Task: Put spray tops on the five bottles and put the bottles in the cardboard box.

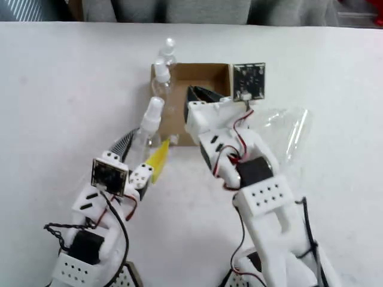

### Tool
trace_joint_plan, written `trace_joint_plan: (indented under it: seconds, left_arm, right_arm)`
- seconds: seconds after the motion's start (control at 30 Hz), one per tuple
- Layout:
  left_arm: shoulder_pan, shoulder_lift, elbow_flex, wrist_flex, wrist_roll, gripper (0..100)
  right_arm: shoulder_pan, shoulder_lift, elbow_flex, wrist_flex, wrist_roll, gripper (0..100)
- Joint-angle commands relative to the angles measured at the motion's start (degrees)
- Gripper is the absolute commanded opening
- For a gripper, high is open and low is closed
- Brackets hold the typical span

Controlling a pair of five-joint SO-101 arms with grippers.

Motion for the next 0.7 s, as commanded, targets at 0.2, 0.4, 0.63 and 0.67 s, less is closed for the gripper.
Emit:
trace_joint_plan:
  seconds: [0.2, 0.4, 0.63, 0.67]
  left_arm:
    - [-0.40, -1.01, -0.88, -1.85, -0.44, 9]
    - [-0.40, -1.01, -0.88, -2.02, -0.44, 9]
    - [-0.40, -1.01, -0.79, -2.11, -0.44, 9]
    - [-0.40, -1.01, -0.79, -2.20, -0.44, 9]
  right_arm:
    - [-12.26, 0.04, -1.58, -2.59, 0.09, 1.5]
    - [-11.91, -4.62, -1.58, 1.45, 0.09, 1.5]
    - [-1.19, -7.25, -1.41, 12.53, 0.09, 1.5]
    - [1.27, -7.43, -1.41, 14.81, 0.09, 1.5]
